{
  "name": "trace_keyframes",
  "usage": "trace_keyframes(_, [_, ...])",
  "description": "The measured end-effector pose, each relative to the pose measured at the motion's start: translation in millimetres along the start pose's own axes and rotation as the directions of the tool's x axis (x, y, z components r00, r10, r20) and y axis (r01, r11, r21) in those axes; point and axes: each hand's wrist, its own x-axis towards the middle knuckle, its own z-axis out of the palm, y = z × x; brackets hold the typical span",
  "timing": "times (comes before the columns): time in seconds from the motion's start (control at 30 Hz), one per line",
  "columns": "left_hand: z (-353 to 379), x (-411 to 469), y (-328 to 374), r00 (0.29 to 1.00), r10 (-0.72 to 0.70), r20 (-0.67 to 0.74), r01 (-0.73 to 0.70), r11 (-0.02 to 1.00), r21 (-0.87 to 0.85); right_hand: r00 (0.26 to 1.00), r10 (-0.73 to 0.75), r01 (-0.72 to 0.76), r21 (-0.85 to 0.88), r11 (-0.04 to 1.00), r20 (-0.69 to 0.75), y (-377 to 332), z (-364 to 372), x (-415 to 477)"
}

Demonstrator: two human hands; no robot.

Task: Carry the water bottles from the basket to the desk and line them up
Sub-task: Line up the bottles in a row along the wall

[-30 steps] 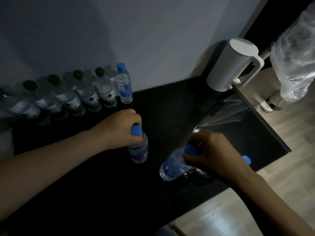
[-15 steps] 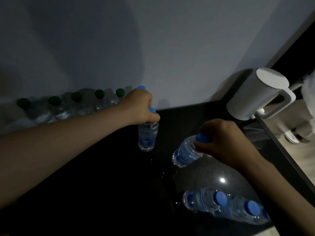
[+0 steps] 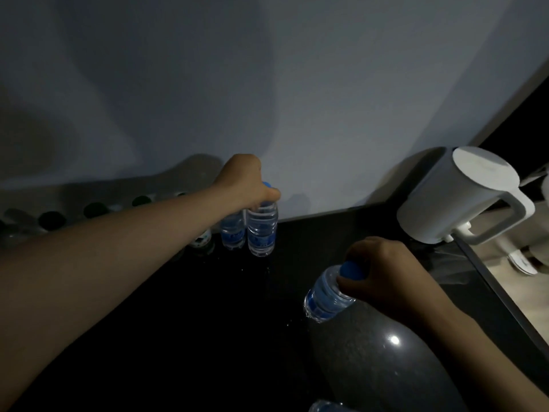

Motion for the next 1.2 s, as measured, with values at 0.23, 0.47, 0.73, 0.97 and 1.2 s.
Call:
trace_keyframes(0.23, [20.0, 34.1, -5.0, 0.993, -0.114, -0.026, 0.112, 0.992, -0.064, 0.999, -0.034, 0.034, 0.012, 0.999, -0.007, 15.9, 2.5, 24.5])
trace_keyframes(0.47, [30.7, 50.9, -5.6, 0.986, -0.162, -0.032, 0.160, 0.985, -0.057, 0.998, -0.055, 0.055, 0.007, 0.998, -0.005, 27.3, 6.5, 43.3])
trace_keyframes(0.73, [36.3, 52.8, -7.2, 0.982, -0.191, 0.000, 0.191, 0.981, 0.036, 0.999, -0.048, 0.048, 0.005, 0.999, 0.010, 33.7, 9.6, 53.2])
trace_keyframes(0.97, [41.2, 46.6, -18.0, 0.978, -0.210, 0.014, 0.209, 0.978, 0.022, 0.999, -0.034, 0.034, 0.011, 0.999, 0.016, 33.2, 10.7, 58.6])
trace_keyframes(1.2, [41.5, 45.2, -19.9, 0.974, -0.227, 0.013, 0.227, 0.974, -0.022, 0.999, -0.020, 0.020, -0.003, 1.000, 0.024, 29.2, 9.9, 70.0])
